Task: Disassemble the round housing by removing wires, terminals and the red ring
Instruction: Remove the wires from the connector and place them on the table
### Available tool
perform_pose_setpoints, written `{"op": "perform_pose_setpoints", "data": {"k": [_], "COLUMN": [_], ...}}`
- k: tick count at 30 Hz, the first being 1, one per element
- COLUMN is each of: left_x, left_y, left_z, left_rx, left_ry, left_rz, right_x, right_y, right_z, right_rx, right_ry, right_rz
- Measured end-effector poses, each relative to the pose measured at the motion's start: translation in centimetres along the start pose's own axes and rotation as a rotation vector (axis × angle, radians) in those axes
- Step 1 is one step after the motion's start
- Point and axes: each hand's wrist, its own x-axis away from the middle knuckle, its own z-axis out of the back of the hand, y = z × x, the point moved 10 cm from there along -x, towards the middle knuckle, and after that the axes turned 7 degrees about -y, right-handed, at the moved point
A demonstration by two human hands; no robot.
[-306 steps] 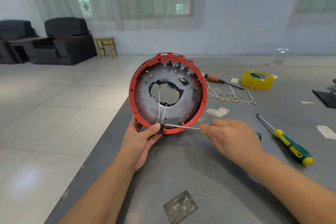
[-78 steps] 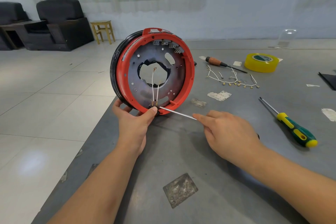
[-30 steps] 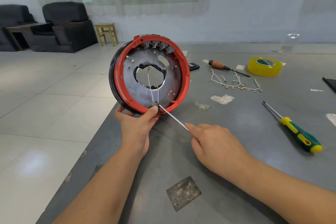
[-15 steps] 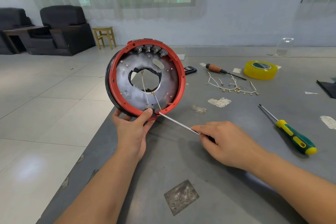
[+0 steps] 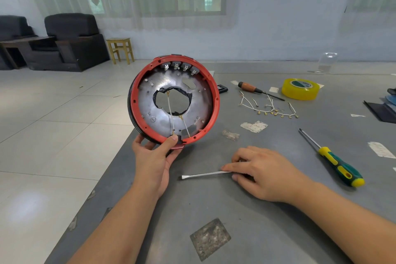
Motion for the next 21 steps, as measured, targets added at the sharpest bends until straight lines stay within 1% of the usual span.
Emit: {"op": "perform_pose_setpoints", "data": {"k": [9,11,14,16,19,21], "left_x": [-0.2,-0.2,-0.2,-0.2,-0.2,-0.1], "left_y": [-0.8,-0.9,-0.9,-1.0,-1.1,-1.1], "left_z": [-0.7,-0.9,-1.0,-1.1,-1.4,-1.5], "left_rx": [-0.012,-0.018,-0.024,-0.029,-0.047,-0.058], "left_ry": [-0.086,-0.102,-0.116,-0.123,-0.135,-0.14], "left_rz": [0.044,0.054,0.062,0.062,0.069,0.07], "right_x": [-0.5,-0.8,-1.7,-2.9,-5.8,-8.2], "right_y": [-0.1,0.0,0.7,0.9,0.7,0.8], "right_z": [0.1,0.9,3.5,5.0,6.5,6.7], "right_rx": [-0.002,-0.028,-0.135,-0.2,-0.223,-0.211], "right_ry": [0.023,0.085,0.26,0.342,0.372,0.349], "right_rz": [-0.043,-0.06,-0.133,-0.142,-0.121,-0.12]}}
